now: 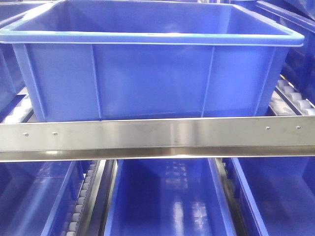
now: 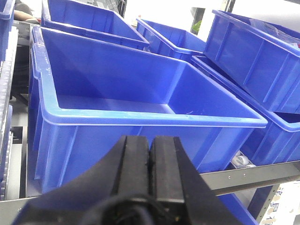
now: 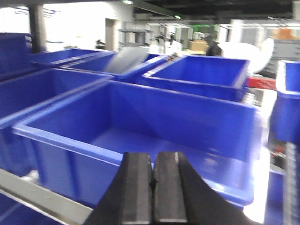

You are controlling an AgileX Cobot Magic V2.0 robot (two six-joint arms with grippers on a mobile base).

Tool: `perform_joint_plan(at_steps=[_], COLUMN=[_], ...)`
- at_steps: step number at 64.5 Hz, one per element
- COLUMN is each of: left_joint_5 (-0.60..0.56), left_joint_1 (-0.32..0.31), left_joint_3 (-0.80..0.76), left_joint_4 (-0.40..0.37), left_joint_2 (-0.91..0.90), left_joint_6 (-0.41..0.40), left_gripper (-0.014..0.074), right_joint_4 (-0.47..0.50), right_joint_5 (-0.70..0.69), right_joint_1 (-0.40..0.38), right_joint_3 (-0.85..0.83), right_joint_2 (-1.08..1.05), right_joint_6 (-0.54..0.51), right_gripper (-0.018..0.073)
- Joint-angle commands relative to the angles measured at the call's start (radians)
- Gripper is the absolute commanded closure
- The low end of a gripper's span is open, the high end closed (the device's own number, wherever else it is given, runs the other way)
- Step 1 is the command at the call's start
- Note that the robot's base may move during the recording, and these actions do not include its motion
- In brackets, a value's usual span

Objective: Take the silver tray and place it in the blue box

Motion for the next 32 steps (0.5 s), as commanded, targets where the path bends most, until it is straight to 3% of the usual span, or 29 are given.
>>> perform_joint_plan(at_steps=[1, 9, 15, 21, 32], left_joint_5=[-0.066, -0.066, -0.066, -0.066, -0.066], left_joint_1=[-0.004, -0.004, -0.004, -0.004, -0.004], left_joint_3=[-0.030, -0.030, -0.030, -0.030, -0.030], left_joint_4=[0.000, 0.000, 0.000, 0.000, 0.000], left_joint_2=[0.005, 0.005, 0.005, 0.005, 0.005], left_joint_6=[0.001, 0.001, 0.001, 0.001, 0.001], left_gripper=[0.0689, 0.0689, 0.0689, 0.0689, 0.0689], right_joint_4=[0.043, 0.342, 0.523, 0.668, 0.879], right_joint_5=[0.059, 0.254, 0.283, 0.218, -0.053], right_joint_1=[-0.007, -0.037, -0.095, -0.172, -0.310], right_joint_3=[-0.014, 0.046, 0.096, 0.163, 0.291], right_joint_2=[-0.023, -0.093, -0.138, -0.171, -0.188], right_joint_6=[-0.059, -0.384, -0.570, -0.678, -0.861], right_gripper=[0.0509, 0.0509, 0.0509, 0.0509, 0.0509])
